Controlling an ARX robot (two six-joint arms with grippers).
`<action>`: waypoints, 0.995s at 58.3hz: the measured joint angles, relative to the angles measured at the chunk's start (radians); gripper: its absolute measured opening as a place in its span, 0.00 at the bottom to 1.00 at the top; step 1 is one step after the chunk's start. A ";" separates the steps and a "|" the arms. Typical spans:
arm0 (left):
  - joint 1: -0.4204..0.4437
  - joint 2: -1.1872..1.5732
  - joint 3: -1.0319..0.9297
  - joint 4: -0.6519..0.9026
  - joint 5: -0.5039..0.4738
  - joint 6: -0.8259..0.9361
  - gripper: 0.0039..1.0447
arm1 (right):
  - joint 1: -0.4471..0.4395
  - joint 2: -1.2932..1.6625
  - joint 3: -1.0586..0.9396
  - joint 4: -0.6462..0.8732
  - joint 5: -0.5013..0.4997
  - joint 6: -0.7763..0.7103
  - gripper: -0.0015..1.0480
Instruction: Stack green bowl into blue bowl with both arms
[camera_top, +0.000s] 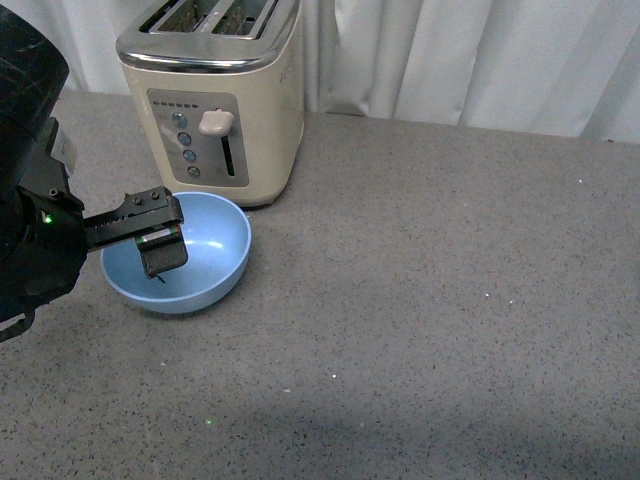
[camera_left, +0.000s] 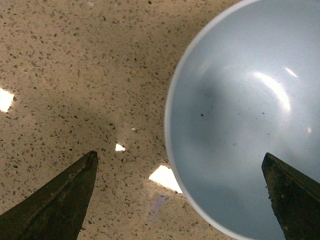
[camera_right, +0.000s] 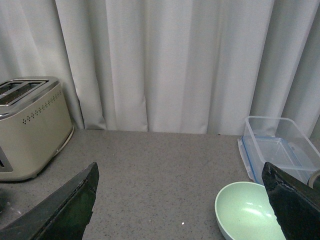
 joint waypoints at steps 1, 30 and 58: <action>0.002 0.002 0.000 0.001 0.000 0.001 0.94 | 0.000 0.000 0.000 0.000 0.000 0.000 0.91; -0.003 0.057 -0.002 0.033 -0.021 -0.002 0.94 | 0.000 0.000 0.000 0.000 0.000 0.000 0.91; -0.050 0.092 -0.023 0.128 -0.057 -0.032 0.75 | 0.000 0.000 0.000 0.000 0.000 0.000 0.91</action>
